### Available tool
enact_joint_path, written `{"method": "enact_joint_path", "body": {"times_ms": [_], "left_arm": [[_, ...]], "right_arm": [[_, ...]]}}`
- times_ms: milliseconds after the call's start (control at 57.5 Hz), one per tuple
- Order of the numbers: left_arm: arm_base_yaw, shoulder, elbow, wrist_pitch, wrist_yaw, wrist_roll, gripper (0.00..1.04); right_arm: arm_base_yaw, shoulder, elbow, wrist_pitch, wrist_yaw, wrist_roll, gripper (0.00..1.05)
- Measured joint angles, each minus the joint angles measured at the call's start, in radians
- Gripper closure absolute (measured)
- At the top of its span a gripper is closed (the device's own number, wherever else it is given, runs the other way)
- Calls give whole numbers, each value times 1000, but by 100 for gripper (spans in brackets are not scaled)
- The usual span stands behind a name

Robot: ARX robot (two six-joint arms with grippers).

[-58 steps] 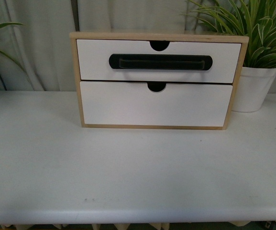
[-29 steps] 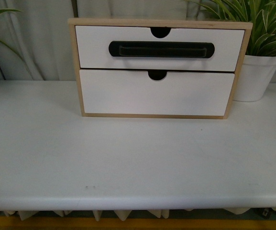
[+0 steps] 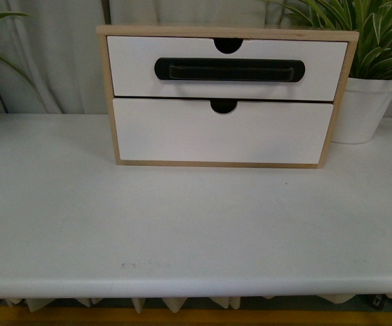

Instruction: Close drawer sideways

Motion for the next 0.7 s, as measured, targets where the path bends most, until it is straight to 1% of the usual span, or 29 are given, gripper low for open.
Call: {"method": "enact_joint_path", "body": {"times_ms": [87, 157, 191, 261, 539, 609, 626, 643, 661, 696], "left_arm": [[0, -1, 0, 0, 0, 0, 101], [0, -2, 0, -1, 0, 0, 101], [0, -1, 0, -1, 0, 0, 101], [0, -2, 0, -2, 0, 0, 101], [0, -2, 0, -2, 0, 0, 101], [0, -2, 0, -2, 0, -1, 101], [0, -2, 0, -2, 0, -2, 98], [0, -2, 0, -2, 0, -1, 93], [0, -2, 0, -2, 0, -1, 89], [0, -2, 0, -2, 0, -2, 82]], "right_arm": [[0, -31, -30, 3, 0, 0, 104], [0, -121, -30, -119, 0, 1, 104], [0, -154, -30, -152, -2, 1, 104], [0, -194, -30, -159, -2, 0, 104], [0, -195, -30, -163, -2, 0, 104], [0, -195, -30, -163, -1, 0, 93], [0, -195, -30, -163, -1, 0, 89], [0, -195, -30, -163, -1, 0, 86], [0, -195, -30, -163, -2, 0, 80], [0, -195, -30, -163, -2, 0, 73]]}}
